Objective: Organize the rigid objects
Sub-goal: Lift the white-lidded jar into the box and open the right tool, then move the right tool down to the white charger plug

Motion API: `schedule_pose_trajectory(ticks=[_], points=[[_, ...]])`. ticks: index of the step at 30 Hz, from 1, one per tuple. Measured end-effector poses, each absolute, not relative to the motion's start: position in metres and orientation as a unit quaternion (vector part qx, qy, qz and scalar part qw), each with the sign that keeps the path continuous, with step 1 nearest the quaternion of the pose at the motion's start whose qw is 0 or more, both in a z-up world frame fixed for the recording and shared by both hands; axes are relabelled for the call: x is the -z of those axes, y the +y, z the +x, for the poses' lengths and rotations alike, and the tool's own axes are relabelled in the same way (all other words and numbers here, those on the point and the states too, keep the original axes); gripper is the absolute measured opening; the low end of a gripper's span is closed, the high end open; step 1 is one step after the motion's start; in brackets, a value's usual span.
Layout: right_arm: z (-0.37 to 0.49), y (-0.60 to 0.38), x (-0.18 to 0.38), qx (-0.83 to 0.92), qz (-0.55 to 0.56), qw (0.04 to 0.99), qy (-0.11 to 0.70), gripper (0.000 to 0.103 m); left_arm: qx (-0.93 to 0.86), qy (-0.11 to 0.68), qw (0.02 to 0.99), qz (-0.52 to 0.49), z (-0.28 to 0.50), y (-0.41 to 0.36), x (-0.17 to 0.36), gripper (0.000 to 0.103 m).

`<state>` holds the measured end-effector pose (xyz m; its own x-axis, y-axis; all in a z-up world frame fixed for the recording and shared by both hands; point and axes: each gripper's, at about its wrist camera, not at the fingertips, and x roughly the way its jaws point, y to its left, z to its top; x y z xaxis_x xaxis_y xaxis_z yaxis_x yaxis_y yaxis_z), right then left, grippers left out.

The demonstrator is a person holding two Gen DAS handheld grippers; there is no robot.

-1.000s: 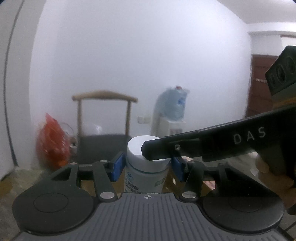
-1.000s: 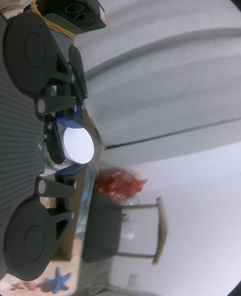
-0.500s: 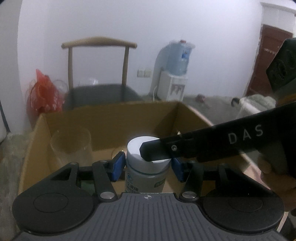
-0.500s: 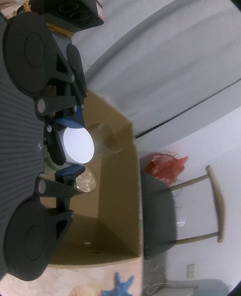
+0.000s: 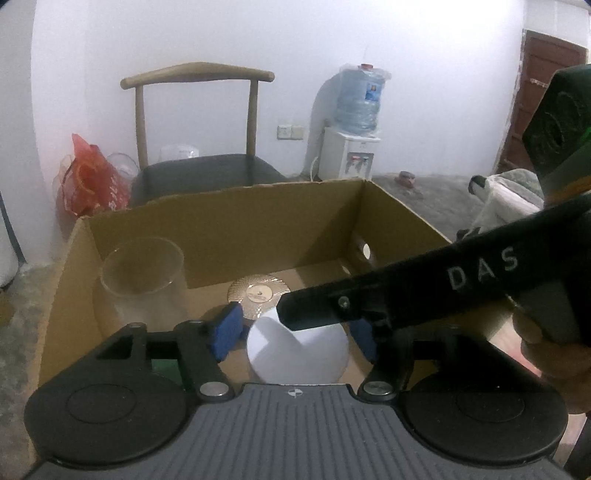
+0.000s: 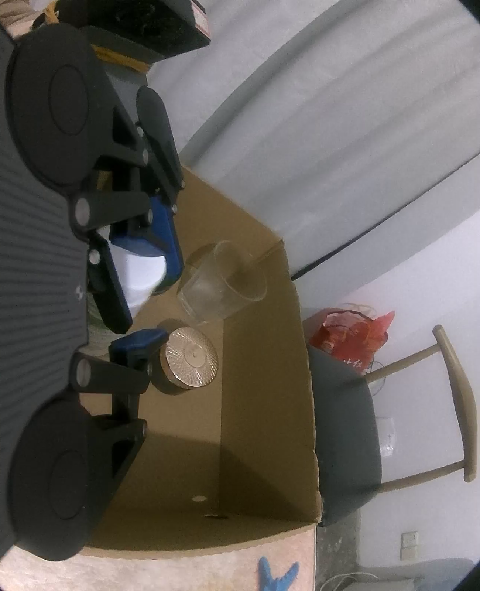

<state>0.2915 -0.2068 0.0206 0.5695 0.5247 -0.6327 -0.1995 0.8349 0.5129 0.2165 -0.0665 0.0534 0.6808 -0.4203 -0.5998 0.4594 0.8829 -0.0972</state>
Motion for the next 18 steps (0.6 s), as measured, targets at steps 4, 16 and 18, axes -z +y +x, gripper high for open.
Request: schedule_pose_trajectory(ticks=[4,16,18], points=[[0.284,-0.214,-0.031,-0.204,0.208,0.868,0.401,0.047,0.235,0.31,0.921,0.026,0.209,-0.061,-0.062,0.073],[0.159,-0.257,-0.082,-0.184,0.244,0.904,0.3,0.049,0.25,0.215,0.944,-0.006,0.11,-0.022,-0.107,0.08],[0.141,-0.258,-0.073,-0.177,0.252,0.902,0.303,0.049,0.265,0.214,0.94,-0.004,0.095,-0.023,-0.103,0.08]])
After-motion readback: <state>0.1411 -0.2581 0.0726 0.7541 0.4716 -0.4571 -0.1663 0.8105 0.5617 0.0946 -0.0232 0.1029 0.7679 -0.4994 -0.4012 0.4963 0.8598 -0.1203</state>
